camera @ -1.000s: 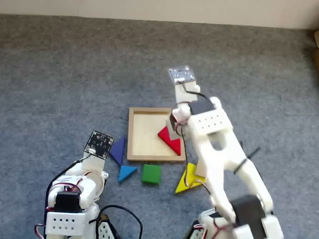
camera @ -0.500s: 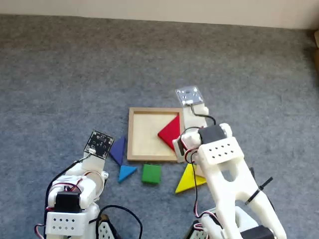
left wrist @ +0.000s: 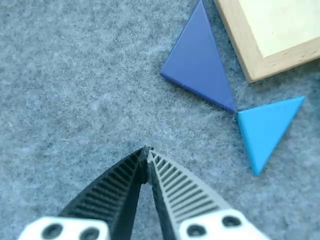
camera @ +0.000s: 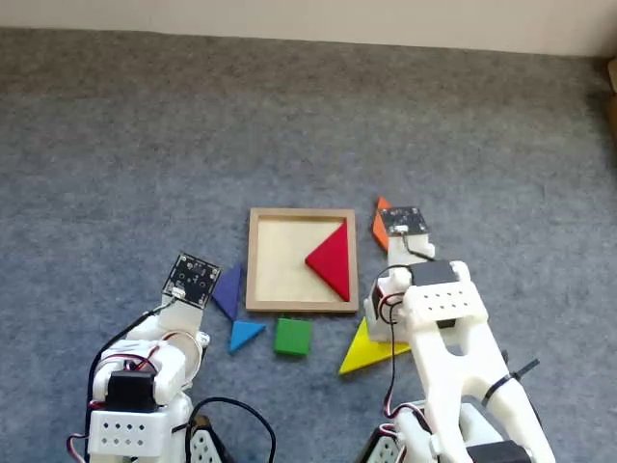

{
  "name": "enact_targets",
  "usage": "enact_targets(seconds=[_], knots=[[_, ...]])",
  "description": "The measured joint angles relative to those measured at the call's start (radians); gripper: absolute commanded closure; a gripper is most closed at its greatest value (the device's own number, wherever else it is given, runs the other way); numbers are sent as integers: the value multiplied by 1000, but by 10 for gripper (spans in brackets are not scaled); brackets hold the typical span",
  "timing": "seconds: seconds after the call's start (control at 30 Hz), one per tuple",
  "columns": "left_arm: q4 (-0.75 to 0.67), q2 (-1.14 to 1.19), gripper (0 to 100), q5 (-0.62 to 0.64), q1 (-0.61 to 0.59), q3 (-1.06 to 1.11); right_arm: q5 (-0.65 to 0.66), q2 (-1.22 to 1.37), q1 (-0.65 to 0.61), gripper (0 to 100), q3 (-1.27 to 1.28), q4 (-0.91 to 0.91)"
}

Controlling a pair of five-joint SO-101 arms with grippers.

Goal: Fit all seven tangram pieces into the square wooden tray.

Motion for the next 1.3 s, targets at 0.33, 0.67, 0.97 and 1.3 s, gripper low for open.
enact_targets(seconds=[0.33,0.67,0.97,1.3], knots=[[0,0,993,0,0,0,0,0,106,943,0,-183],[0,0,993,0,0,0,-129,0,48,939,-54,94],[0,0,993,0,0,0,-489,0,-203,942,-58,115],[0,0,993,0,0,0,-511,0,-325,943,-51,54]])
